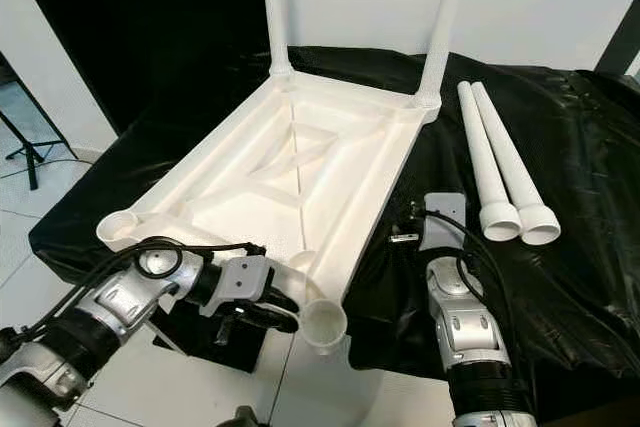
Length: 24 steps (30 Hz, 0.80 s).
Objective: Building children table
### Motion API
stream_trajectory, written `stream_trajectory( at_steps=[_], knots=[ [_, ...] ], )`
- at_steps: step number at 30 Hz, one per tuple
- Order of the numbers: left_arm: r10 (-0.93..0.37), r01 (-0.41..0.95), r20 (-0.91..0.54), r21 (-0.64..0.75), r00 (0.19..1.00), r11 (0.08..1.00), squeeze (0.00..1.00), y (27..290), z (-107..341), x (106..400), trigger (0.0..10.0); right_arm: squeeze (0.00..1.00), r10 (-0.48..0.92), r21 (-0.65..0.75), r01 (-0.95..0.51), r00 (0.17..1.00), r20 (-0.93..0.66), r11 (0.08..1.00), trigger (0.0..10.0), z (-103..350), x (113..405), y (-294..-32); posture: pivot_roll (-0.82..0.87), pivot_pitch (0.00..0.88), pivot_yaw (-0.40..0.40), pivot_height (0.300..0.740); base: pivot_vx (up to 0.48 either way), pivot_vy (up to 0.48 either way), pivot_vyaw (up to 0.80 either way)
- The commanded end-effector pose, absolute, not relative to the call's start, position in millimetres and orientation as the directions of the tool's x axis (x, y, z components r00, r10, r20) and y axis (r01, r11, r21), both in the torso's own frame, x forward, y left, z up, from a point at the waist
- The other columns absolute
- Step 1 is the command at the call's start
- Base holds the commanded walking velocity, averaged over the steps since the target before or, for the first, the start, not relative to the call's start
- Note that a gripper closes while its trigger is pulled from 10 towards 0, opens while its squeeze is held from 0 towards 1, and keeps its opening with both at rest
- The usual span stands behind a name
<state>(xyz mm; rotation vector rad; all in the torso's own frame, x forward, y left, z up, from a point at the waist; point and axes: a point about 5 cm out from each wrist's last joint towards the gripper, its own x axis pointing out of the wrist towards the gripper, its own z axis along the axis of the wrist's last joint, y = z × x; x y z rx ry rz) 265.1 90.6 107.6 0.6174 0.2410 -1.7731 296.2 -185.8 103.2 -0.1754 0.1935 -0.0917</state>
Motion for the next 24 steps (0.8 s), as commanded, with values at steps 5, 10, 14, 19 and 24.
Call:
stream_trajectory(
  at_steps=[5, 10, 14, 19, 24],
  knots=[
    [-0.909, 0.968, -0.417, 0.221, -0.016, -0.119, 0.0, 73, 112, 281, 0.0, 0.0, -0.115, -0.173, 0.083, 0.975, -0.187, 0.982, 10.0, 104, 296, -187, 0.12, 0.0, 0.017, 0.74, 0.0, 0.0, 0.0],
    [-0.901, 0.969, -0.427, 0.246, 0.079, -0.032, 0.0, 53, 103, 291, 0.0, 0.0, -0.102, -0.148, 0.081, 0.985, -0.139, 0.986, 10.0, 120, 300, -181, 0.12, 0.0, 0.021, 0.74, 0.0, 0.0, 0.0],
    [-0.911, 0.969, -0.403, 0.246, 0.087, -0.016, 0.0, 41, 103, 291, 0.0, 0.0, -0.089, -0.152, 0.078, 0.994, -0.065, 0.985, 10.0, 142, 302, -176, 0.12, 0.0, 0.027, 0.74, 0.0, 0.0, 0.0],
    [-0.916, 0.969, -0.386, 0.249, 0.111, 0.013, 0.0, 26, 100, 293, 0.0, 0.0, -0.092, -0.169, 0.116, 0.985, 0.144, 0.979, 10.0, 200, 304, -170, 0.1, 0.0, 0.038, 0.74, 0.0, 0.0, 0.0],
    [-0.927, 0.965, -0.346, 0.256, 0.143, 0.053, 0.0, 5, 101, 295, 0.0, 0.0, -0.113, -0.171, 0.154, 0.968, 0.225, 0.973, 10.0, 222, 304, -172, 0.11, 0.0, 0.033, 0.74, 0.0, 0.0, 0.0]
  ],
)
